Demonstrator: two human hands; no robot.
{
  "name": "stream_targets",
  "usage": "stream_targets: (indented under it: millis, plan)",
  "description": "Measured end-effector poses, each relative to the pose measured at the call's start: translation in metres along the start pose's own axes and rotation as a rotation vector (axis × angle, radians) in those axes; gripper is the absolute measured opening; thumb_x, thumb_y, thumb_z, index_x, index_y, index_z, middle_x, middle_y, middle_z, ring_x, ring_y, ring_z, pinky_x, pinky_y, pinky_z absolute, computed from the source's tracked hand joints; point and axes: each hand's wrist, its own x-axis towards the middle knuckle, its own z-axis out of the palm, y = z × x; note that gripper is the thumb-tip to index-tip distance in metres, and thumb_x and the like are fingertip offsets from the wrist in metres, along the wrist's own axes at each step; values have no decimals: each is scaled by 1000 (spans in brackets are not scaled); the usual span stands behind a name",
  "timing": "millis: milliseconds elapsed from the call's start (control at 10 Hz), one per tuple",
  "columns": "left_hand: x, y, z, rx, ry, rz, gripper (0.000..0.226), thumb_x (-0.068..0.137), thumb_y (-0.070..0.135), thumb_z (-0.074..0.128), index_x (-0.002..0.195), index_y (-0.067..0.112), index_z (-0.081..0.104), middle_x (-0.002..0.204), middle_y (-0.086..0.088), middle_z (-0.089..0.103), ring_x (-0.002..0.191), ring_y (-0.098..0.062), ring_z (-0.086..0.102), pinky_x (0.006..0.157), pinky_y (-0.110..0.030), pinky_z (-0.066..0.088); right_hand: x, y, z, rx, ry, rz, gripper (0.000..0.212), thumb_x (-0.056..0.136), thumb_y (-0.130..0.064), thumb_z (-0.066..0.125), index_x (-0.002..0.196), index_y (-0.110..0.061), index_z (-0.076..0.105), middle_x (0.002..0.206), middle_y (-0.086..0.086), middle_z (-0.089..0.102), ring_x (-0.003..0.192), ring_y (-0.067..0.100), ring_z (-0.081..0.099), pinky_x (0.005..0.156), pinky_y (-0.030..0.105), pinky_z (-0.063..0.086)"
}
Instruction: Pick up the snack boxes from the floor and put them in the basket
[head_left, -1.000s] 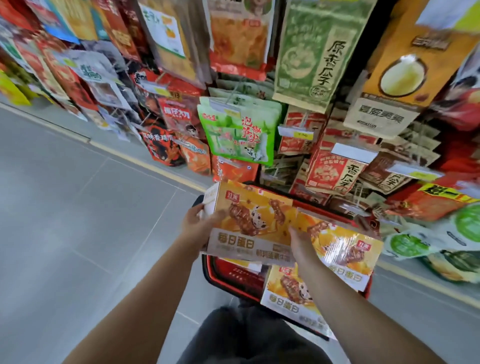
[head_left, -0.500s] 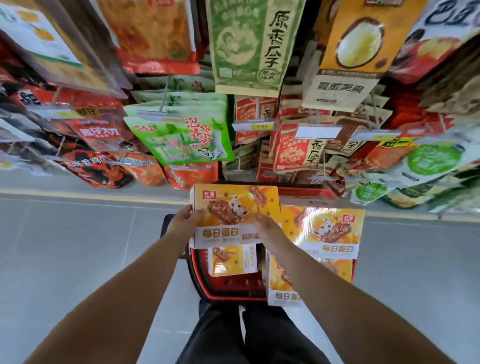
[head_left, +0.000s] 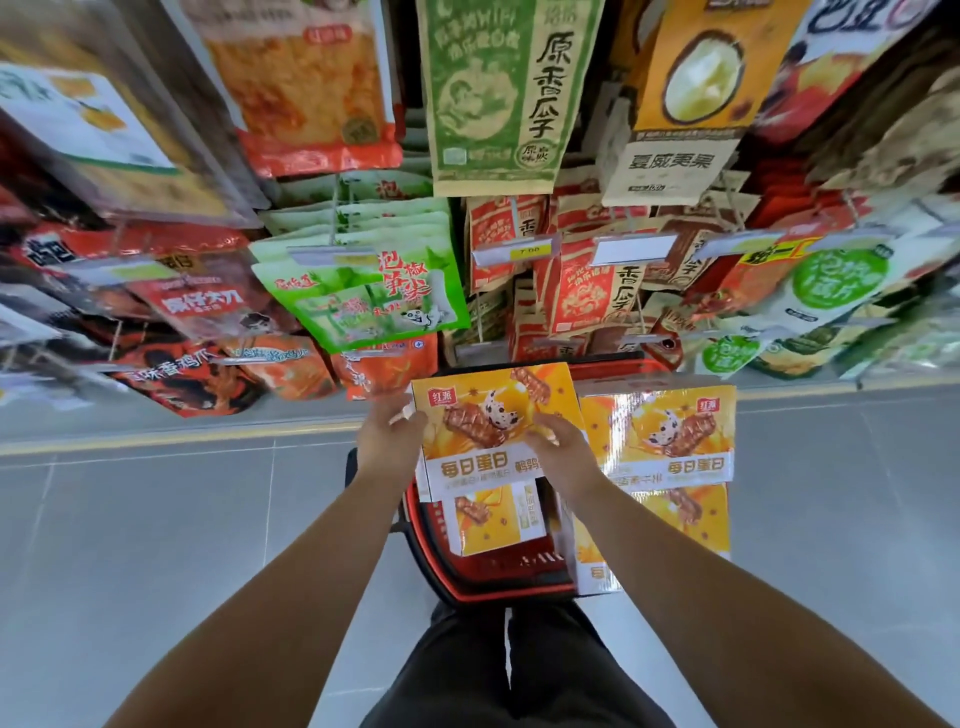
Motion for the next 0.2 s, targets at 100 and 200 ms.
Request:
stream_targets:
  millis: [100, 200]
  plan:
    - [-11, 12, 3, 59, -33, 75, 33, 94, 21, 53, 127, 22, 56, 119, 9, 51, 69, -1, 47, 52, -12, 40, -13, -1, -7, 24, 15, -53, 36, 97, -22, 55, 133, -17, 54, 147, 1, 40, 134, 24, 39, 94, 28, 35]
    - [-30, 24, 9, 104, -75, 170, 28, 94, 20, 53, 121, 22, 58, 108, 11, 57, 67, -4, 49, 52, -13, 42, -29, 0, -22, 66, 23, -103, 37, 97, -22, 54, 133, -18, 54, 129, -4, 47, 121, 16, 45, 90, 28, 37]
